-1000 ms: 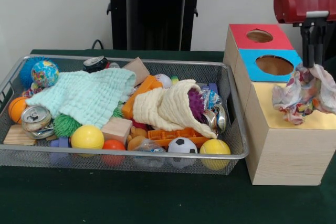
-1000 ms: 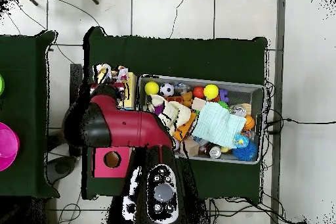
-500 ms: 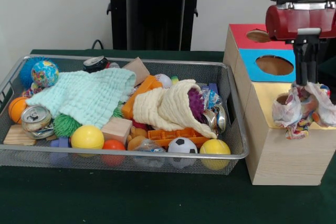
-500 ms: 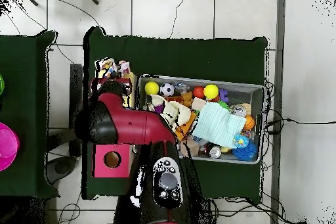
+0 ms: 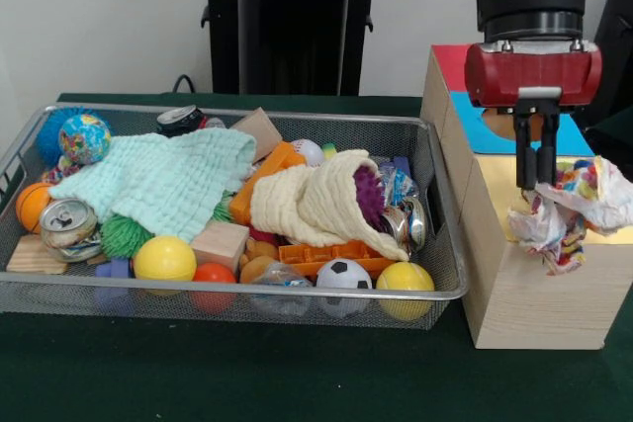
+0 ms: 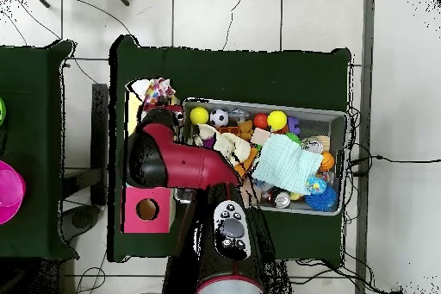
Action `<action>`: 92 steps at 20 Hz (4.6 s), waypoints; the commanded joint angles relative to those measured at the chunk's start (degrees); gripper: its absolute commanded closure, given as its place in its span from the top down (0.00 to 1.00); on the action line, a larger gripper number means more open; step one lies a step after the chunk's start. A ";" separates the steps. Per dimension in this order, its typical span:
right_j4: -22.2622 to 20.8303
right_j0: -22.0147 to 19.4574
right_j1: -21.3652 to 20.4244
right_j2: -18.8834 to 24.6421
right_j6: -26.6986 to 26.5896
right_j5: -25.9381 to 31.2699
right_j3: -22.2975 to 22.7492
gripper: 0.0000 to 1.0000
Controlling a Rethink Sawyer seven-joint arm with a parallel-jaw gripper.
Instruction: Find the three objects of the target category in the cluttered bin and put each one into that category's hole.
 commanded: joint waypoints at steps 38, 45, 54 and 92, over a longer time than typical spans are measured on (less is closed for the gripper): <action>15.16 4.63 6.31 0.61 14.92 8.43 5.80 0.00; 14.86 5.16 8.50 -0.85 14.25 6.25 3.39 0.00; 16.12 10.17 8.84 -9.37 12.87 13.21 -4.07 0.00; 14.56 7.91 8.44 -6.23 13.58 12.48 -2.56 0.00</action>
